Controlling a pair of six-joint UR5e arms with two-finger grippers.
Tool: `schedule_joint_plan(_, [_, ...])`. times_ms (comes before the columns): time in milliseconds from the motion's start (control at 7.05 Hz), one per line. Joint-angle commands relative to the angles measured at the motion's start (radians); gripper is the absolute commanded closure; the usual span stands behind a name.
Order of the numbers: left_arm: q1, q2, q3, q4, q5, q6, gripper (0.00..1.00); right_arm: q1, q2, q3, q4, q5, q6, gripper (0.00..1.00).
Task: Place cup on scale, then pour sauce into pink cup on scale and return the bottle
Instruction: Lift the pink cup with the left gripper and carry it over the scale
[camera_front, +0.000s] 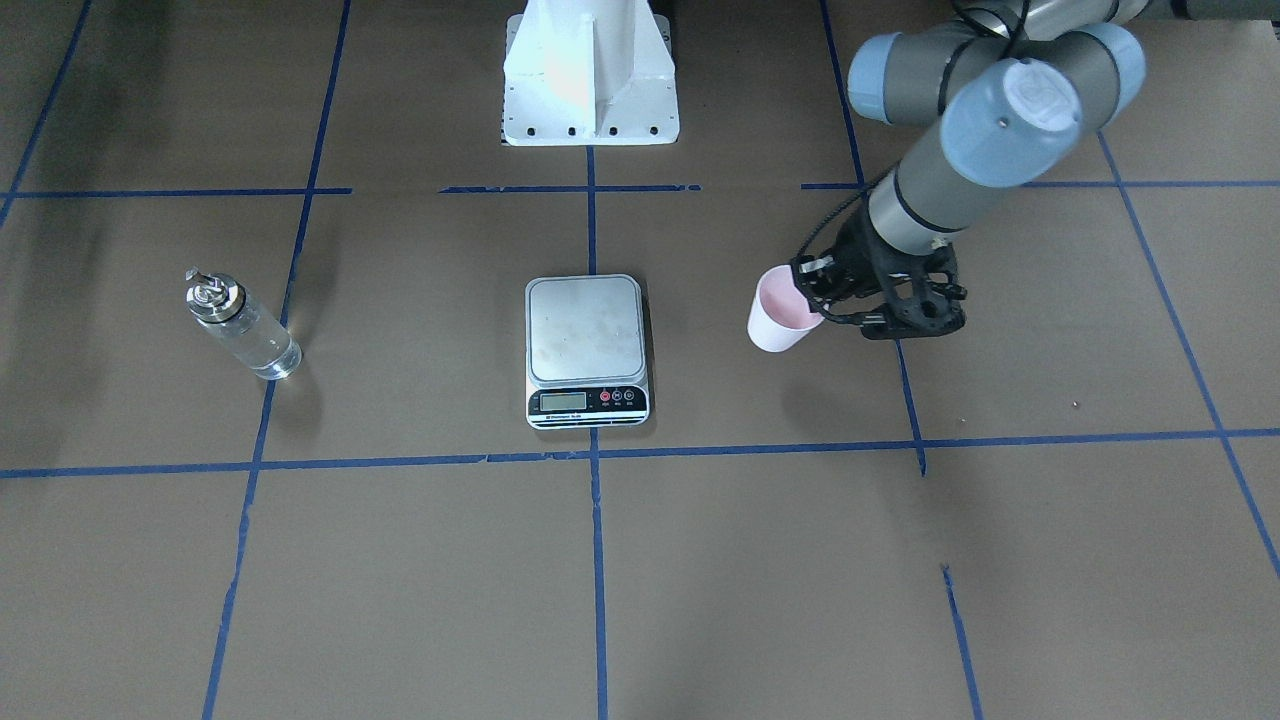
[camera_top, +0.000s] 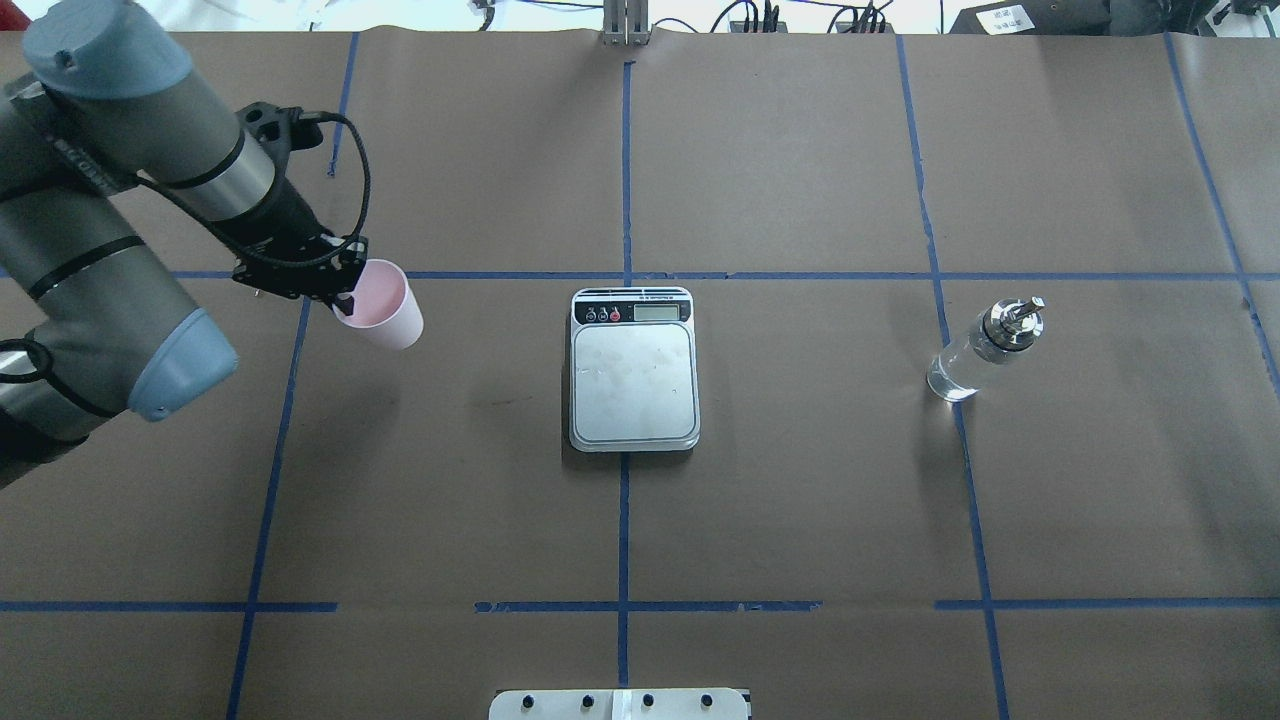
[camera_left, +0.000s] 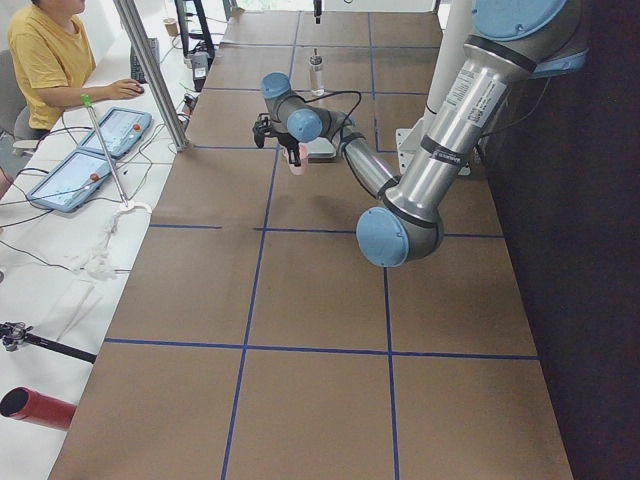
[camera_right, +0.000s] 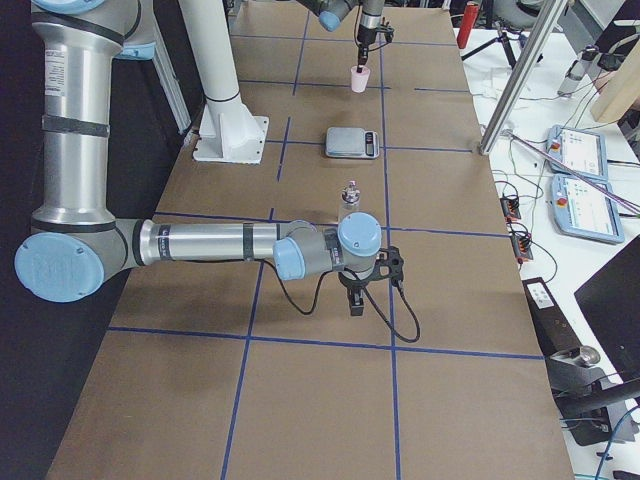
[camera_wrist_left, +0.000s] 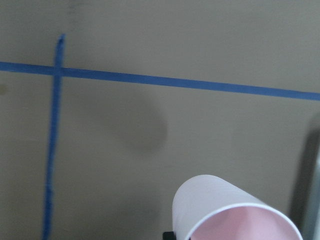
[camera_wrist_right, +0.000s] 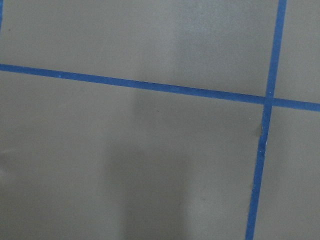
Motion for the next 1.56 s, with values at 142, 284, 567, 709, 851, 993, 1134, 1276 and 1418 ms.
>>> schedule_joint_plan(142, [0.134, -0.139, 0.042, -0.035, 0.073, -0.174, 1.00, -0.035, 0.001, 0.038, 0.000, 0.003, 0.046, 0.00])
schedule_joint_plan(284, [0.168, -0.203, 0.126, -0.038, 0.112, -0.188, 1.00, -0.060, -0.001, 0.060, 0.001, 0.003, 0.101, 0.00])
schedule_joint_plan(567, [0.196, -0.266, 0.216, -0.065, 0.156, -0.234, 1.00, -0.069, -0.001, 0.065, 0.000, 0.003, 0.123, 0.00])
schedule_joint_plan(709, [0.206, -0.273, 0.237, -0.067, 0.159, -0.236, 1.00, -0.069, -0.001, 0.065, 0.001, 0.001, 0.123, 0.00])
schedule_joint_plan(851, [0.219, -0.291, 0.269, -0.067, 0.179, -0.239, 1.00, -0.069, -0.001, 0.065, 0.001, 0.000, 0.123, 0.00])
schedule_joint_plan(993, [0.220, -0.293, 0.277, -0.067, 0.181, -0.239, 1.00, -0.071, -0.001, 0.065, 0.000, 0.000, 0.123, 0.00])
schedule_joint_plan(1134, [0.220, -0.291, 0.279, -0.067, 0.181, -0.238, 1.00, -0.071, -0.001, 0.065, 0.000, 0.001, 0.123, 0.00])
schedule_joint_plan(1276, [0.220, -0.294, 0.277, -0.070, 0.179, -0.236, 1.00, -0.071, -0.001, 0.065, 0.000, 0.001, 0.126, 0.00])
schedule_joint_plan(1418, [0.220, -0.290, 0.279, -0.096, 0.176, -0.239, 1.00, -0.071, -0.001, 0.065, 0.000, 0.000, 0.125, 0.00])
